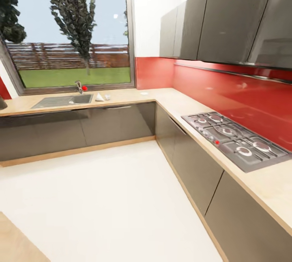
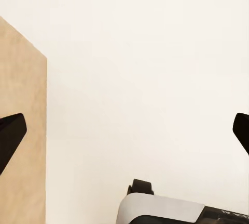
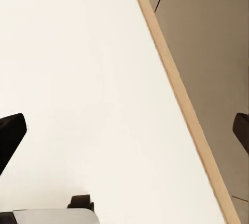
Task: Set up a coffee station on the kitchen countertop: keep the coffee maker on the countertop, move the bottle of coffee from the kitchen shelf to the counter next to the coffee maker, place a paper coffee filter on top of the coffee maker, put the saucer next to the coffee maker with the coffee cup on the saucer, and place the electric kettle next to the coffee maker.
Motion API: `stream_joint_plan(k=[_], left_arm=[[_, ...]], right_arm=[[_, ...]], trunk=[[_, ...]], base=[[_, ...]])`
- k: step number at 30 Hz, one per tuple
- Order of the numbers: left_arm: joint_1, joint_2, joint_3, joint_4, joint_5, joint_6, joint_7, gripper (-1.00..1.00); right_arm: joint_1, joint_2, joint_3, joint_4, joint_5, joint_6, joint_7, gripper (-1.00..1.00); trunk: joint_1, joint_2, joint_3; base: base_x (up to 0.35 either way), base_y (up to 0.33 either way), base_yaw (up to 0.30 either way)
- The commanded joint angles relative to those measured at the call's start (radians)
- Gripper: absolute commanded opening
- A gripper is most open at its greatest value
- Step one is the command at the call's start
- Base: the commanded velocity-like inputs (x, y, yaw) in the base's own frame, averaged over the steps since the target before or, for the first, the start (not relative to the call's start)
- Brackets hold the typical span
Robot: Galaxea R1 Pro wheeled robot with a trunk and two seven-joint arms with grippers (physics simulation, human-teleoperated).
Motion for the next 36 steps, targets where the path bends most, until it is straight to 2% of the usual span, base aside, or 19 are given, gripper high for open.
stream_joint_plan(k=[1,29,36], left_arm=[[-0.001,0.0,-0.001,0.001,0.006,-0.003,0.0,1.0],[-0.001,0.0,-0.001,0.001,0.006,-0.003,0.0,1.0],[-0.001,0.0,-0.001,0.001,0.006,-0.003,0.0,1.0]], right_arm=[[0.0,0.001,-0.003,0.0,0.005,-0.002,0.0,1.0],[0.0,0.001,-0.002,0.0,0.005,-0.002,0.0,1.0],[0.0,0.001,-0.001,0.0,0.005,-0.003,0.0,1.0]], trunk=[[0.001,-0.002,-0.002],[0.001,-0.002,-0.002],[0.001,-0.002,-0.002]], base=[[0.339,0.046,0.119],[0.339,0.004,0.009],[0.339,0.0,0.195]])
